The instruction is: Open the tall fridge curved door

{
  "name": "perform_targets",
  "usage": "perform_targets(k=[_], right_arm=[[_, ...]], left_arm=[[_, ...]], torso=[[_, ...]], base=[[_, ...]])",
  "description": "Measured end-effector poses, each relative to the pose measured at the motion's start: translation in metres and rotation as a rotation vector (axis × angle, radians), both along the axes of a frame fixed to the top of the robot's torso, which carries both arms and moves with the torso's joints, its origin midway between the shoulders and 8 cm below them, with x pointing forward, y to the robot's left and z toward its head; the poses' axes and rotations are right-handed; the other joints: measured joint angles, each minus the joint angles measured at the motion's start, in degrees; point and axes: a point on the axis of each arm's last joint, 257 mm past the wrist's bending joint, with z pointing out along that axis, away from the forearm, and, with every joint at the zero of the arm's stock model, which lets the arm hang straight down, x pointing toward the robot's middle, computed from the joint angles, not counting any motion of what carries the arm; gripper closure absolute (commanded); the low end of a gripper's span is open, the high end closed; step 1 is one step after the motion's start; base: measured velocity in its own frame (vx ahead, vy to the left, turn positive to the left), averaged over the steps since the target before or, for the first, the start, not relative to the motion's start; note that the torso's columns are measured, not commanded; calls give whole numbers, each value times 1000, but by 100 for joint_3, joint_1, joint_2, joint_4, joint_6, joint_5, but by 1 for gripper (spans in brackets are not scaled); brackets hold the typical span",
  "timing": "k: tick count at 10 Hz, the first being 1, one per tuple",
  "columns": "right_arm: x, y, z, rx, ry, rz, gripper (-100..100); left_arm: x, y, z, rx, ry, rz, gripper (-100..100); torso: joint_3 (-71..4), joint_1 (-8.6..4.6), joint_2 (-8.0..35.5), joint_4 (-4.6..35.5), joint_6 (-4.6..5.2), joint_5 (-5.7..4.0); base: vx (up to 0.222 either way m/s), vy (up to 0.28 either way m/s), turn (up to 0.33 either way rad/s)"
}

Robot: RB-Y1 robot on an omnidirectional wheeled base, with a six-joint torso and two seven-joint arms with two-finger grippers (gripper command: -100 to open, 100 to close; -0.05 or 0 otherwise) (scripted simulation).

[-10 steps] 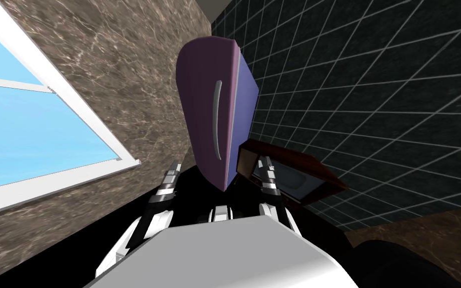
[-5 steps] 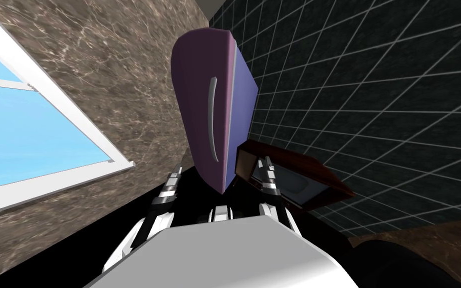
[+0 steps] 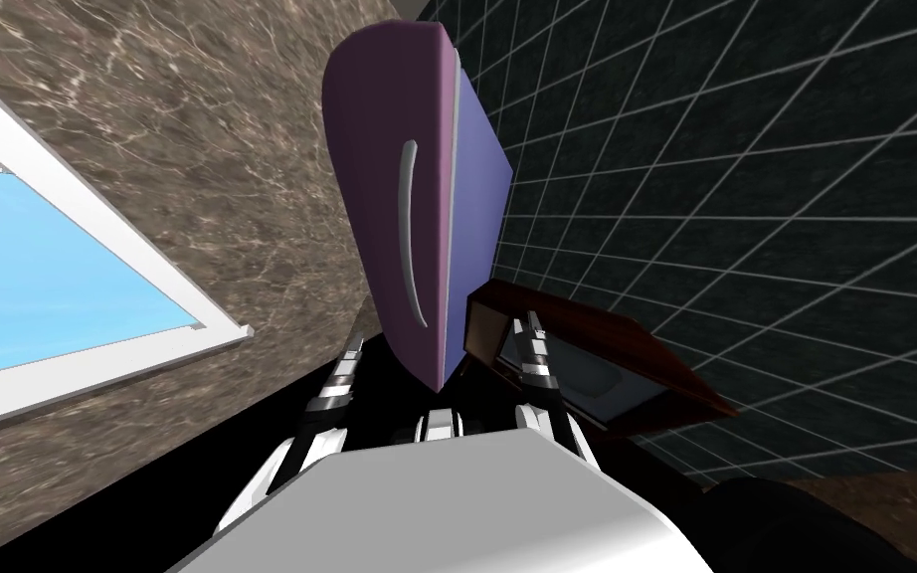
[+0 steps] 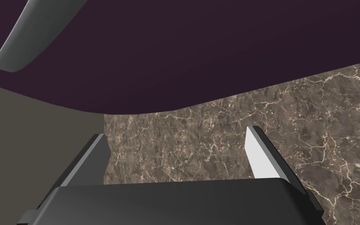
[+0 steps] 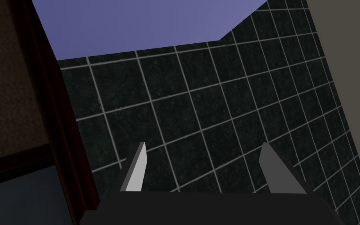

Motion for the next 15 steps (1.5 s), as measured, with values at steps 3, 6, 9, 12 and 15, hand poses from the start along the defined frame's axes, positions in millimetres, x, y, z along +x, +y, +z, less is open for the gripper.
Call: perform_targets(k=[3, 6, 9, 12, 15], right_arm=[[0, 0, 0, 0, 0, 0, 0], [0, 0, 0, 0, 0, 0, 0], [0, 0, 0, 0, 0, 0, 0], [0, 0, 0, 0, 0, 0, 0], [0, 0, 0, 0, 0, 0, 0]], left_arm=[[0, 2, -18, 19, 21, 6, -100], [-1, 2, -37, 41, 41, 10, -100], [-2, 1, -57, 62, 63, 13, -100], [-5, -1, -81, 75, 90, 16, -100], [-8, -9, -105, 82, 118, 17, -100]], torso=[[5, 11, 6, 2, -1, 3], [-3, 3, -4, -1, 0, 0], [-11, 0, -18, -5, 0, 0], [3, -3, 3, 2, 0, -1], [-9, -3, -14, -4, 0, -1]], base=[[60, -57, 3], [71, -71, 3], [102, -69, 4], [69, -86, 4], [103, -103, 4]])
